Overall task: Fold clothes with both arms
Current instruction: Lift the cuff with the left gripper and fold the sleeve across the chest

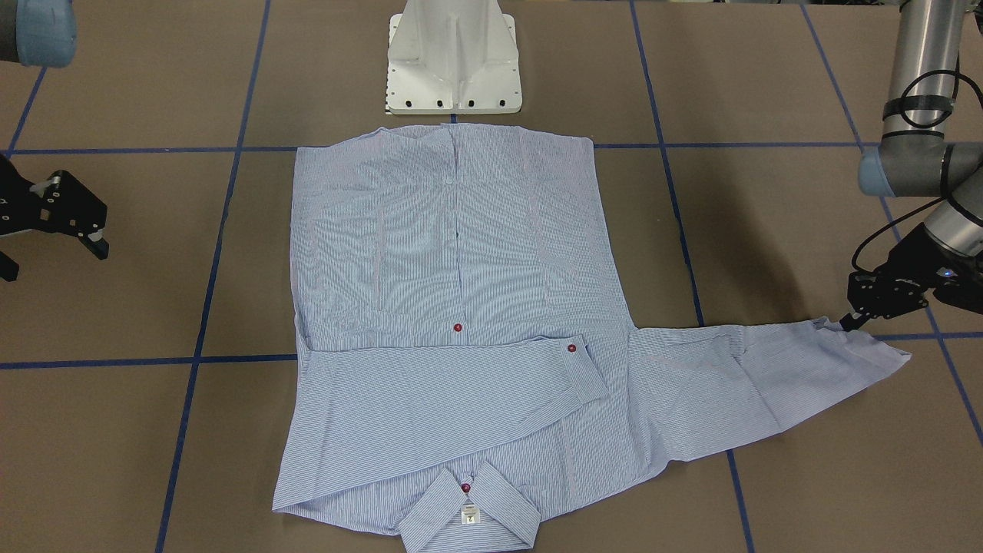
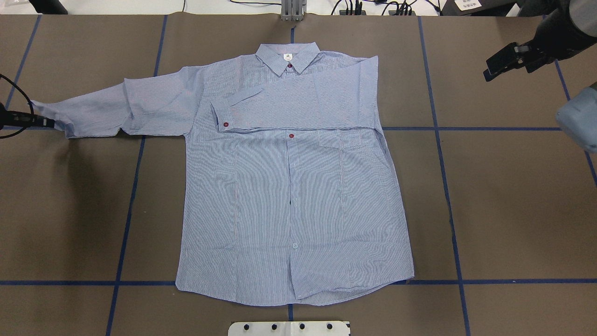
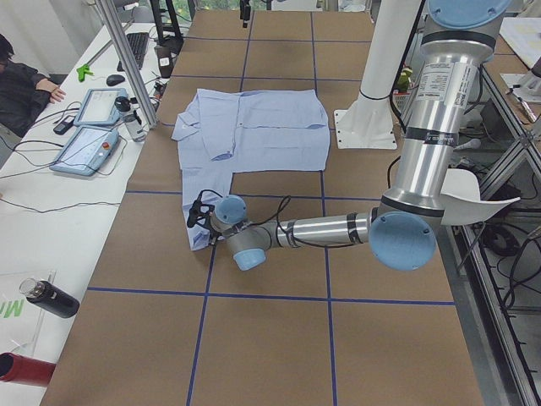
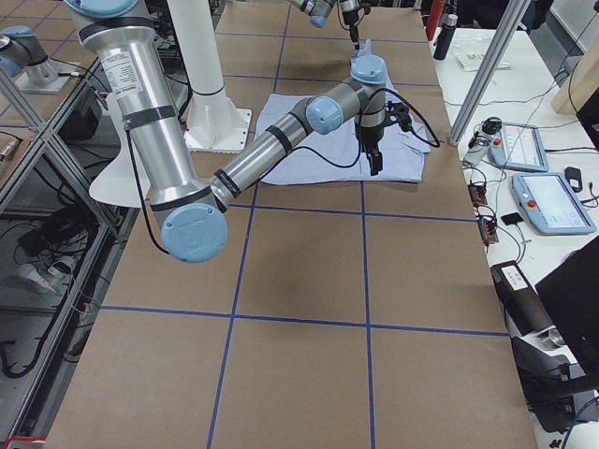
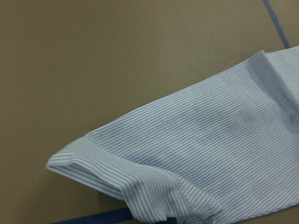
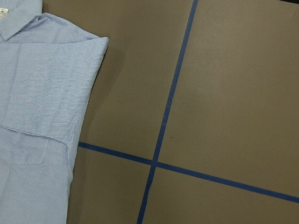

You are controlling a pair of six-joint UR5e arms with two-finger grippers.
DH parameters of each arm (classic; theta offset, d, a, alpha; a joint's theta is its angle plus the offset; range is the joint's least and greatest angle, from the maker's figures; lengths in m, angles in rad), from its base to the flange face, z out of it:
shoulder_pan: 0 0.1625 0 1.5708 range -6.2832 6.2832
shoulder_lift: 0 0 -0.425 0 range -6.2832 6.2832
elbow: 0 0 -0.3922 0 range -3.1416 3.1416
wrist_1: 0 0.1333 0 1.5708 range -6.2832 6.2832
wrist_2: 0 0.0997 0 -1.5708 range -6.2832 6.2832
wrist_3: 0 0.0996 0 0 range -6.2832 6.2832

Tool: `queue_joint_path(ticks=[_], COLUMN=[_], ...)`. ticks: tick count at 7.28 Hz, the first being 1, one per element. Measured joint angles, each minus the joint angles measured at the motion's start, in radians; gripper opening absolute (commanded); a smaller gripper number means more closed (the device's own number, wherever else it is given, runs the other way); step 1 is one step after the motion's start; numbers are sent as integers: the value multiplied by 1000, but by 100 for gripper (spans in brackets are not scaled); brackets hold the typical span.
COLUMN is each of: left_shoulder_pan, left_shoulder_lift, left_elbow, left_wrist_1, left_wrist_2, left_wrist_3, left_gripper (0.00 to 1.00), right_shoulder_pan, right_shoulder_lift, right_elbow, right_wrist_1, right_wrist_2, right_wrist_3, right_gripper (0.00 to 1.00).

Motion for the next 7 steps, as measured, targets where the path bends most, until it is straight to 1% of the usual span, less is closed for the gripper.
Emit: queue_joint_path(ticks=[1, 2, 3, 4, 5, 7], left_shoulder_pan=[0, 0, 1, 16, 60, 146], left_shoulder_lift=[-19, -60, -124, -199, -280, -448], left_elbow=[-111, -223, -309, -363, -385, -386], left_wrist_1=[151, 333, 517, 672, 781, 931], left_wrist_2=[-12, -16, -15, -11, 10, 58], left_wrist_3=[-1, -1, -2, -13, -51, -149], left_gripper=[0, 0, 0, 0, 0, 0], right_shoulder_pan=[0, 0, 0, 0, 0, 0], right_shoulder_lift=[0, 0, 0, 0, 0, -1], right_elbow=[0, 0, 0, -1, -1, -1], right_wrist_1=[1, 1, 1, 1, 1, 1], right_wrist_2=[0, 0, 0, 0, 0, 0], right_wrist_3=[0, 0, 0, 1, 1, 1], right_gripper=[99, 99, 99, 99, 99, 99])
